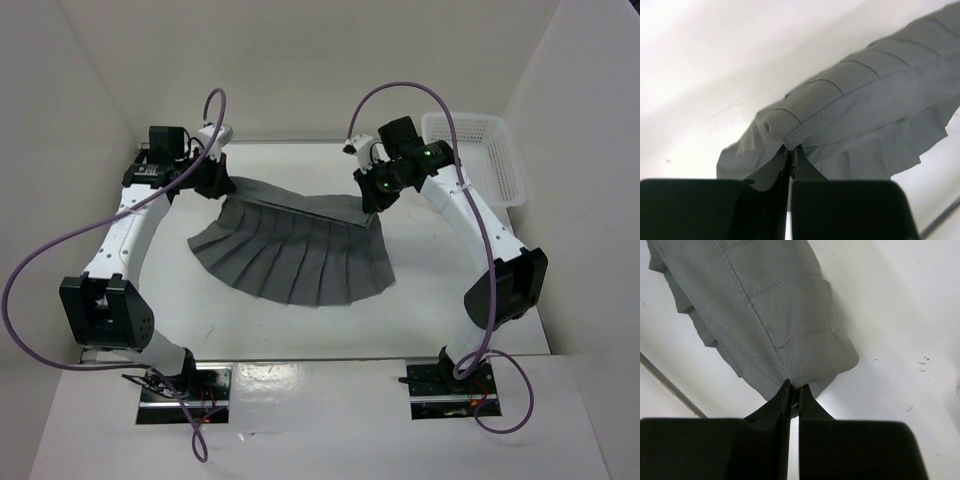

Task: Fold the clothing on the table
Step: Fold the skirt

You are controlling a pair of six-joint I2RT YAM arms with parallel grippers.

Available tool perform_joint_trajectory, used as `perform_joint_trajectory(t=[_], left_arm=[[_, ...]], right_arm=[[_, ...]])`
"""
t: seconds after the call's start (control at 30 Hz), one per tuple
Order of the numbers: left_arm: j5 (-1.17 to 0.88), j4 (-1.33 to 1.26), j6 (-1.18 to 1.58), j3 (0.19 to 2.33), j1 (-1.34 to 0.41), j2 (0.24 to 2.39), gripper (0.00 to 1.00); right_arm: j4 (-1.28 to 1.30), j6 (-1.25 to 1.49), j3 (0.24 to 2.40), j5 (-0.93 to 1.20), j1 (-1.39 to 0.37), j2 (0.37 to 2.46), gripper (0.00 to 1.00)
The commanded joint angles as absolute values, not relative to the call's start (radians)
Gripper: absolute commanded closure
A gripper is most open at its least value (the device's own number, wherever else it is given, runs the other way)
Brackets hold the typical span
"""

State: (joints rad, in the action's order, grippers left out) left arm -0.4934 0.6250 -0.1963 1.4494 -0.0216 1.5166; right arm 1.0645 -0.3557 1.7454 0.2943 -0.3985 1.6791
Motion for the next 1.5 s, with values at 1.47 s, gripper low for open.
perform_joint_trajectory(t=[1.47], left_arm=[[-0.500,0.756,-0.419,1.282,0.003,1.531,1.00]], right_arm=[[1.298,-0.541,1.618,0.537,-0.632,1.793,1.00]])
